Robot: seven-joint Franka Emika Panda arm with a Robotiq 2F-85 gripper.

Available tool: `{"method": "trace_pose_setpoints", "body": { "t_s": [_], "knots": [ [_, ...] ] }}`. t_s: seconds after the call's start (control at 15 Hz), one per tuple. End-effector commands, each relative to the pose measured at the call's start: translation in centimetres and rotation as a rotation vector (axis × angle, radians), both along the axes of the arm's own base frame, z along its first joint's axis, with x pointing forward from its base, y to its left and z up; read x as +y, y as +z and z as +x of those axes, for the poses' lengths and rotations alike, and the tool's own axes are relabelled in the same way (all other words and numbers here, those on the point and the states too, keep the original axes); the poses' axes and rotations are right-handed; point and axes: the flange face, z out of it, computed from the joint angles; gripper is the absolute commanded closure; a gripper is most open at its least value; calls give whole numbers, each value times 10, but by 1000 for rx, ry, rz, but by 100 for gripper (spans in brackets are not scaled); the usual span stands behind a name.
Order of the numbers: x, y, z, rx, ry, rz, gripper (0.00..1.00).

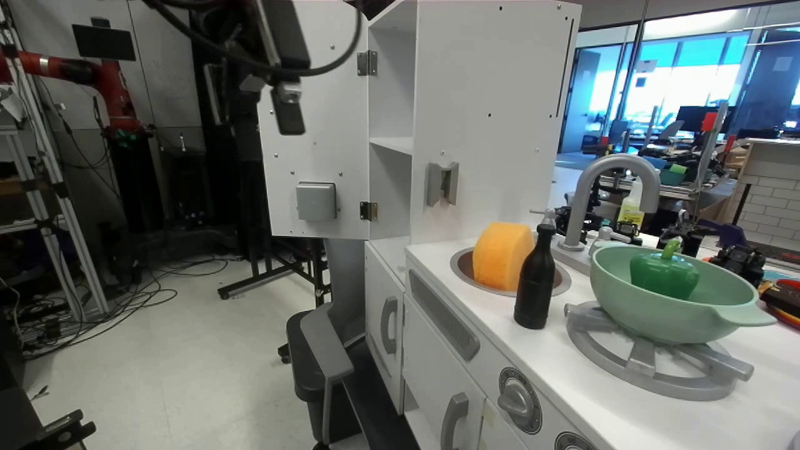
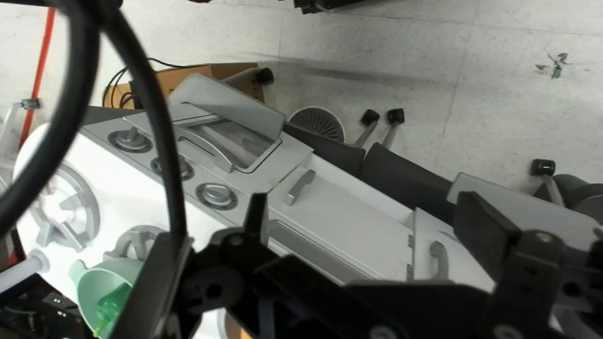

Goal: Open the top part of the fridge and put the black bottle and the sponge inside

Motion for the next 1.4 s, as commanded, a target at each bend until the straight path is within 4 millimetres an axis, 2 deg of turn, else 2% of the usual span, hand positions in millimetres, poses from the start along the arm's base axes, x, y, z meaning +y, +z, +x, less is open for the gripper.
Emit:
{"method": "trace_pose_setpoints", "body": {
  "t_s": [0.0,0.13,0.27,0.33,0.4,0.6,0.8,0.93,1.13,1.33],
  "knots": [
    [-91,-14,-6,-33,-14,27,0],
    [-138,-27,-7,-56,-40,48,0],
    [-173,-35,-15,-98,-69,63,0],
    [-182,-41,-20,-127,-88,60,0],
    [-186,-45,-24,-152,-103,62,0],
    [-176,-66,-34,-265,-145,66,0],
    [-170,-83,-32,-364,-185,61,0],
    [-170,-84,-29,-416,-192,41,0],
    [-190,-78,-17,-459,-199,6,0],
    [-221,-76,3,-475,-203,-21,0]
  ]
}}
